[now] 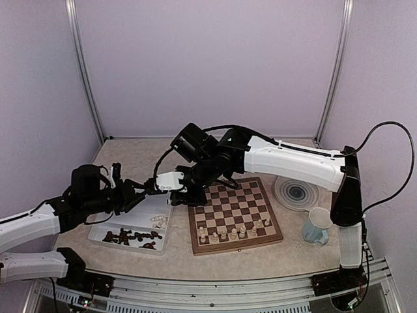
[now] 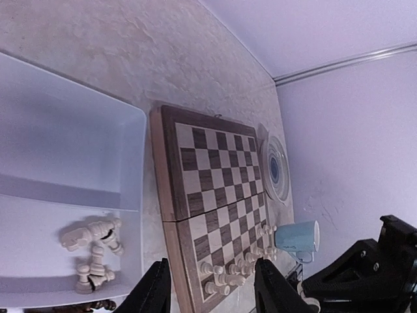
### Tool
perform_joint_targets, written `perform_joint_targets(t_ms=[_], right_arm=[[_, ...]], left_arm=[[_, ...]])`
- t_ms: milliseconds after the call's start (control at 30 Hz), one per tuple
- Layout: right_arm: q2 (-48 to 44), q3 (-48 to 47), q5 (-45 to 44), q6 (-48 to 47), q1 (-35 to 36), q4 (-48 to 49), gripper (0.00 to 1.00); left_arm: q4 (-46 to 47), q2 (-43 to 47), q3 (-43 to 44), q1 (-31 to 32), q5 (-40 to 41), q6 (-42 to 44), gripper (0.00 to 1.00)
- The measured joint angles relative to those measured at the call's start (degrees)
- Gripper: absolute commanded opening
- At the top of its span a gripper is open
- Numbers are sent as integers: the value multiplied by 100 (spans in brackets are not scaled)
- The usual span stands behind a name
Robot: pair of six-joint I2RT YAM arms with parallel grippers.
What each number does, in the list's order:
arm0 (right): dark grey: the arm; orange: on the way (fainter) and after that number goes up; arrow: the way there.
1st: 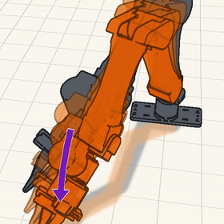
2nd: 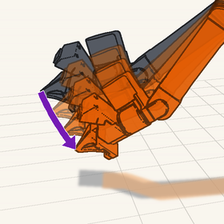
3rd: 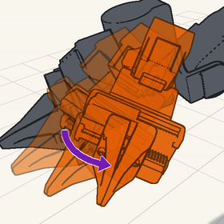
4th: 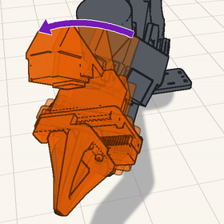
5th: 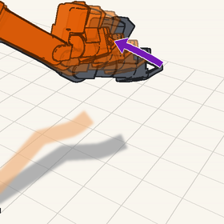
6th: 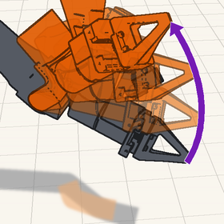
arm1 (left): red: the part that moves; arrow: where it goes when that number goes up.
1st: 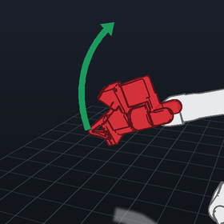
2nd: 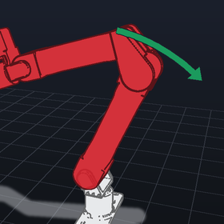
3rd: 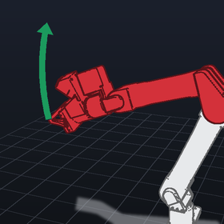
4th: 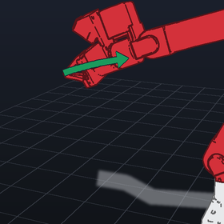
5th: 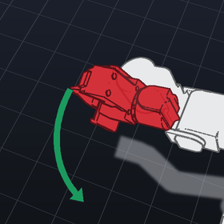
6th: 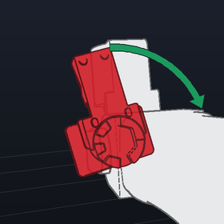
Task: Set up the chess pieces on the board
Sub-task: Pass from the right arm to the left
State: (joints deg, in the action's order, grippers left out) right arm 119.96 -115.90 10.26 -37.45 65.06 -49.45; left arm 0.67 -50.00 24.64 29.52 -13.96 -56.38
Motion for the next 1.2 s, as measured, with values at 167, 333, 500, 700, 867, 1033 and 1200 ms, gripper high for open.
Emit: perform_joint_targets(t_ms=[167, 333, 500, 700, 867, 1033, 1200], right_arm=[[-55, 48, -7, 66, -229, 90, 0], [-50, 48, -9, 155, -391, 107, 0], [-50, 48, 0, 245, -404, 125, 0], [-50, 52, 17, 264, -404, 127, 0], [-50, 68, 20, 280, -411, 120, 0], [-50, 68, 79, 289, -411, 129, 0], [-50, 68, 92, 306, -411, 116, 1]], left_arm=[[852, -557, 66, 507, -472, -96, 43], [1355, -1106, 326, 866, -671, -127, 41], [1574, -1377, 369, 944, -719, -155, 40], [1725, -1517, 380, 953, -796, -195, 39], [1869, -1620, 415, 984, -841, -221, 39], [1982, -1707, 481, 1019, -885, -254, 31], [2109, -1797, 487, 1038, -949, -315, 23]])
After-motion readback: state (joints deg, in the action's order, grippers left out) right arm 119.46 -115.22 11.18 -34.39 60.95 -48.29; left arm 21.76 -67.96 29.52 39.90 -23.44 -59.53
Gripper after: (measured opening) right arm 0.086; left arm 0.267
